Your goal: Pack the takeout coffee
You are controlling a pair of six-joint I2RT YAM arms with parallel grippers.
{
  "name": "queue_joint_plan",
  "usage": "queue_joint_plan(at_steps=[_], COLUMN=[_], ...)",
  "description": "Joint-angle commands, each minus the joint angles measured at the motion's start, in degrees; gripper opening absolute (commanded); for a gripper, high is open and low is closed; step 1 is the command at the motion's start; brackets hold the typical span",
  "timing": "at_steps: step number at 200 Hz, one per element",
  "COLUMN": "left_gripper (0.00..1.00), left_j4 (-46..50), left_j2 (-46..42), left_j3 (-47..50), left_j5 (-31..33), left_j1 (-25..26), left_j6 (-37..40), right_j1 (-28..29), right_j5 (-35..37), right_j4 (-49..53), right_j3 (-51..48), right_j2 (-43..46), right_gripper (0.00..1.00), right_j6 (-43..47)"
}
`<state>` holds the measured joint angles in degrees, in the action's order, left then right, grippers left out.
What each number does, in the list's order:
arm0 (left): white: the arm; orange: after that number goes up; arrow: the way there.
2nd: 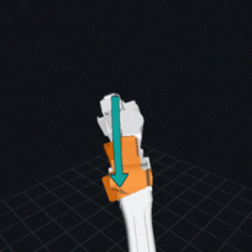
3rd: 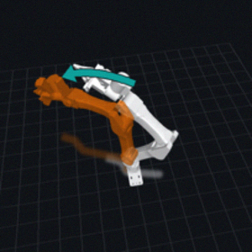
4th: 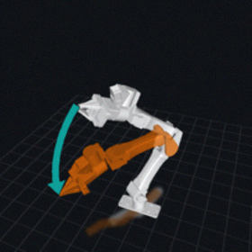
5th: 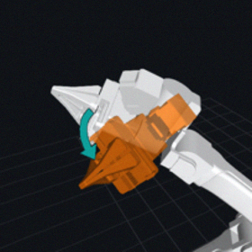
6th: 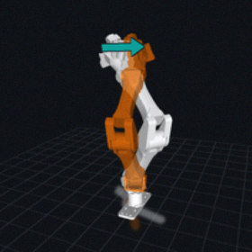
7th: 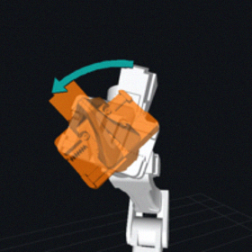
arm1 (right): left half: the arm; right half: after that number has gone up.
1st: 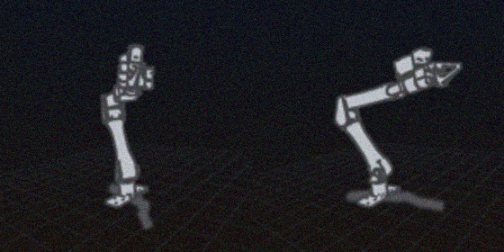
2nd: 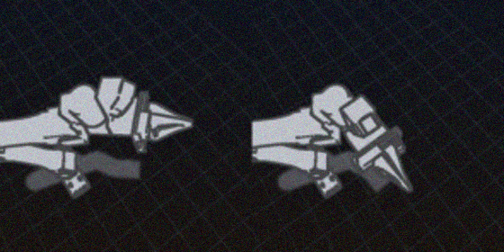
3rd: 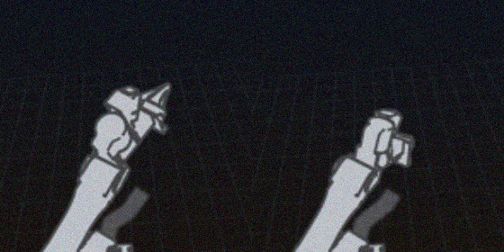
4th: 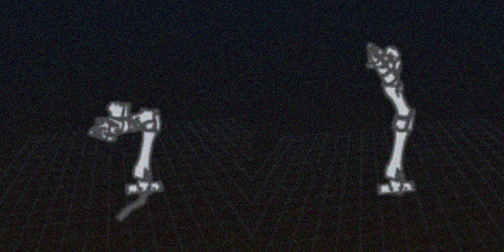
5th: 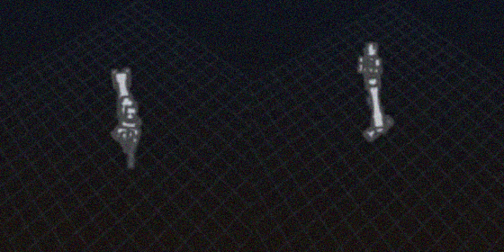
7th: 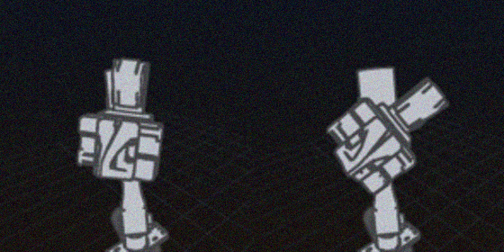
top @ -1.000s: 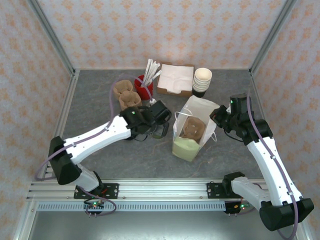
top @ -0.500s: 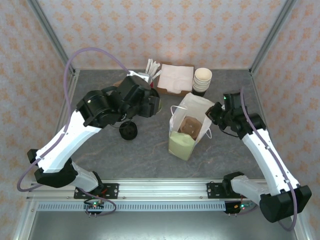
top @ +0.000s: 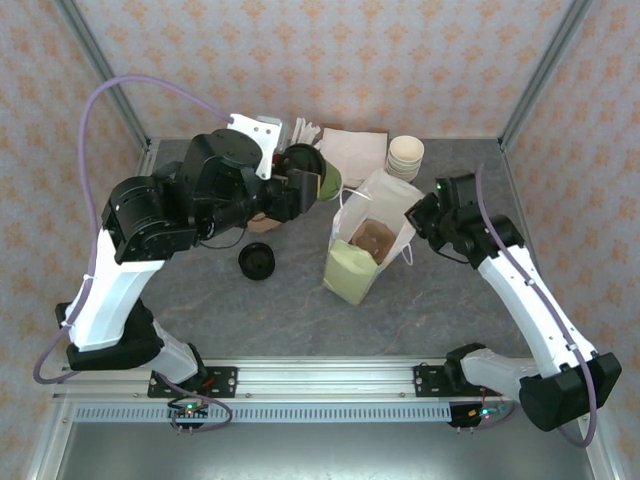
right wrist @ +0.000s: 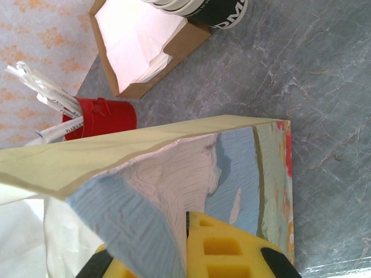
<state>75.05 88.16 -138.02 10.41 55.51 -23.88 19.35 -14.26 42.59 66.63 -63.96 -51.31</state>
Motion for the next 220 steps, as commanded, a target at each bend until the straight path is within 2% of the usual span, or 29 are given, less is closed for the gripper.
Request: queue_joint_plan(at_steps=[1,35,96,114,143,157,188,209,220], left_gripper=[0.66,0.66,0.65,0.64,0.63,0.63,0.63,0.63,0.63], left_j4=[-2.31,-4.72,-4.58,-6.58,-8.52,-9.26,-10.18,-10.31,-10.09], left_j2=[1.85,4.56,7.42,6.76,6.36,6.48,7.51,8.45,8.87], left_j3=[-2.53,-2.76,4.45,8.29,13.51,15.14,16.55,16.40,16.11], left_j5=[-1.55,-3.82,-6.35,-6.91,-7.98,-7.95,-8.05,-8.53,-8.55], left_j1=[2.71,6.85,5.63,4.37,2.47,1.86,0.51,-0.11,-0.22], left_j6=[2.11,3.57,1.48,1.24,1.80,2.30,3.38,4.47,5.26], right_j1=[1.48,4.75,10.43,10.44,10.18,9.03,3.51,-1.35,-4.07], right_j5=[3.36,6.08,8.63,8.80,10.57,9.61,3.72,-0.40,-3.55], right_j4=[-0.38,-0.33,-1.18,-1.11,-1.61,-1.61,-0.13,2.62,3.75], right_j3=[1.96,2.44,2.04,1.29,-0.70,-0.63,1.41,4.82,6.84], right_j2=[-0.79,-1.67,-2.44,-1.37,1.83,2.53,2.49,2.23,1.60], right_gripper=[0.00,0.00,0.00,0.06,0.25,0.30,0.41,0.49,0.51], right_j6=[-4.43,-7.93,-10.57,-10.70,-10.15,-8.57,-2.99,4.54,9.43])
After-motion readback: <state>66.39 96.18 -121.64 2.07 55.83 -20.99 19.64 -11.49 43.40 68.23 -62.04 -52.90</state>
